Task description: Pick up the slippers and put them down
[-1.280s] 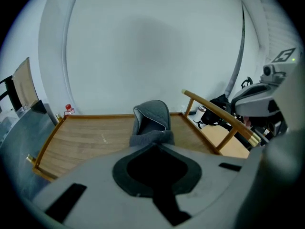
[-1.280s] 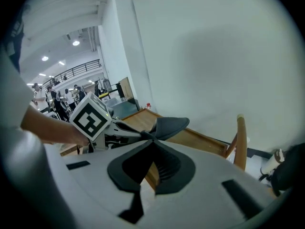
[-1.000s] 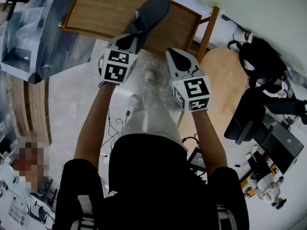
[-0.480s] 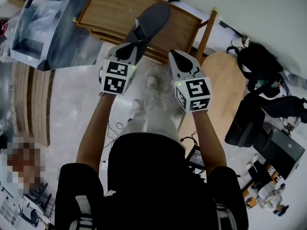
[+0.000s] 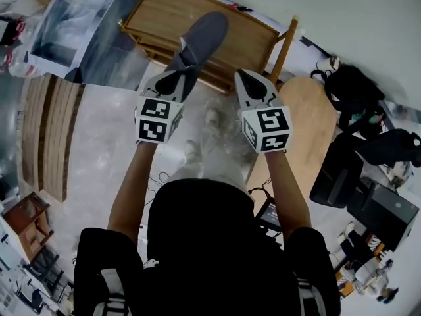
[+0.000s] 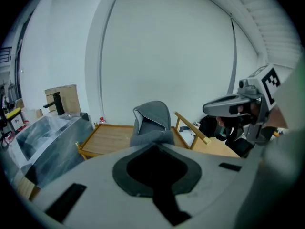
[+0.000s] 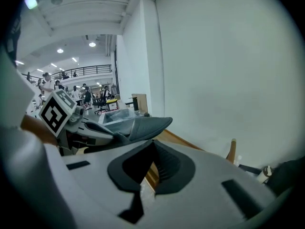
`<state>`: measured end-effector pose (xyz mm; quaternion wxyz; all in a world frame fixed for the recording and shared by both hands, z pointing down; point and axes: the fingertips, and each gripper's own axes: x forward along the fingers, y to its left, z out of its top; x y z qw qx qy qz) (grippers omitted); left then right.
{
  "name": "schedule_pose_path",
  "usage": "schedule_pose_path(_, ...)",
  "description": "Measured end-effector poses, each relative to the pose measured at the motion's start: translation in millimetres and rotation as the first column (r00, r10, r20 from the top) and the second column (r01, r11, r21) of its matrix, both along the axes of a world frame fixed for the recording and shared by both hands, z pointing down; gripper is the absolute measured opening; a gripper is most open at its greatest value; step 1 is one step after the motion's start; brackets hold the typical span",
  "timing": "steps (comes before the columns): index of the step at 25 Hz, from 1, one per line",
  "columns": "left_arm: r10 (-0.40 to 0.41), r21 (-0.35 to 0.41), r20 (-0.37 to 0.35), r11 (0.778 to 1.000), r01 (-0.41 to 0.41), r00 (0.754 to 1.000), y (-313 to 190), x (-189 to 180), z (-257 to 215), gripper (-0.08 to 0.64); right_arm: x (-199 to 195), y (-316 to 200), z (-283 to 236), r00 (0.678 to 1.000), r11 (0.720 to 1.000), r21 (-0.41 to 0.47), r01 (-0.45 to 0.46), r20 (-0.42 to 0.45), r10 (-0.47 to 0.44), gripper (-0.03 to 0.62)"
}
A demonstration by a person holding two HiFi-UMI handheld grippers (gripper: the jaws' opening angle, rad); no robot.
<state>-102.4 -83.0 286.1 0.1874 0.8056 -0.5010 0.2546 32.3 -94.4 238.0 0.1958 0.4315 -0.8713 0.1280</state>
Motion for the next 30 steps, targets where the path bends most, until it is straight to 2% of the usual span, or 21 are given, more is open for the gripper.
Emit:
schedule_pose_path(3, -0.012, 0.031, -0.003, 0.999, 0.012, 1.0, 14.8, -11.5, -7.4, 0.015, -8.5, 14.9, -9.2, 1.0, 1.0, 0.017, 0.006, -0.006, -0.006, 0.0)
schedule_pose_path(7, -0.001, 0.023, -0.011, 1.0, 0.001, 1.0, 40.8, -19.3, -17.4, 0.015, -19.8, 35.1, -18.8, 1.0, 0.999, 0.042, 0.016, -0.018, -0.015, 0.0)
schedule_pose_path(10, -0.008, 0.06, -0.014, 0.998, 0.008, 1.0, 54.5, -29.8, -21.2, 0.015, -27.3, 52.2, -24.2, 1.0, 0.998, 0.056, 0.017, -0.026, -0.016, 0.0)
schedule_pose_path(21, -0.021, 0.11, -0.011, 0.994, 0.022, 1.0, 110.0, -59.0, -31.9, 0.015, -46.0, 104.9, -36.5, 0.999, 0.995, 0.098, 0.025, -0.043, -0.021, 0.0)
schedule_pose_path(30, -0.002, 0.078, -0.014, 0.997, 0.004, 1.0, 147.4, -52.9, -24.5, 0.015, -44.3, 136.6, -31.9, 0.999, 0.994, 0.108, 0.007, -0.05, -0.002, 0.0)
